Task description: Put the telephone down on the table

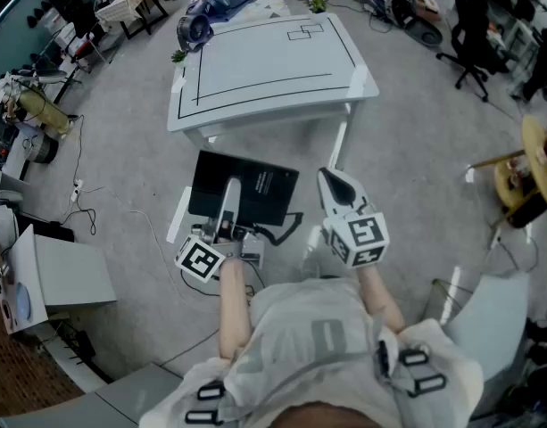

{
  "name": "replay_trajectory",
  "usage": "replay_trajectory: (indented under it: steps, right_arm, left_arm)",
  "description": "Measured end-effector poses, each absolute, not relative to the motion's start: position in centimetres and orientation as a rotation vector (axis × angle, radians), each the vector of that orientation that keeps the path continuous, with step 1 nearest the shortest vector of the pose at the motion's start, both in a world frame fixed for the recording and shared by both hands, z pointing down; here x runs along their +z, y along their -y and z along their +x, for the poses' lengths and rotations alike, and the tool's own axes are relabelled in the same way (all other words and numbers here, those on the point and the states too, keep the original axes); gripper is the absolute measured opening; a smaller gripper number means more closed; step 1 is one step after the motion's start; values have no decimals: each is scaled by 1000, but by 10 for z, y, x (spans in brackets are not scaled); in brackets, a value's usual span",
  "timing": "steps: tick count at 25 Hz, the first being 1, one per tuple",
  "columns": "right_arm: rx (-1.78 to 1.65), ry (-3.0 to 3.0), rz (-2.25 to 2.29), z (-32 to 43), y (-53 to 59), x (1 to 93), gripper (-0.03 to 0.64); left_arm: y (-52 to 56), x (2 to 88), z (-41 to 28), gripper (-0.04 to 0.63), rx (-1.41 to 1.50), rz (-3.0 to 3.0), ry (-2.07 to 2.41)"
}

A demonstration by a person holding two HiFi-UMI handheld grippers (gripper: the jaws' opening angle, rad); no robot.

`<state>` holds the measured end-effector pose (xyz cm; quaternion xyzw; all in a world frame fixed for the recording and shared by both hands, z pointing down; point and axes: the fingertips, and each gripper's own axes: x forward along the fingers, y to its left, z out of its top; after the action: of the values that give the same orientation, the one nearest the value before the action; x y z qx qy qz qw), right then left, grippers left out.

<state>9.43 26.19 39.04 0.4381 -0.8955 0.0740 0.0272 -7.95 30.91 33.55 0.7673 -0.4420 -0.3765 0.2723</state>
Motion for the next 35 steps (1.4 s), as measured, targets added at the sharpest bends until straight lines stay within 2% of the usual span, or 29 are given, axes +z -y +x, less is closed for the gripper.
replay_trajectory:
  steps: [22, 35]
  right_arm:
    - [269, 2736, 1415, 107, -257, 391, 8]
    - [291, 2674, 1367, 113, -234, 420, 8]
  left_arm:
    - [-301, 343, -75, 158, -951, 2051, 1243]
    - [-273, 373, -55, 158, -745, 2097, 1430]
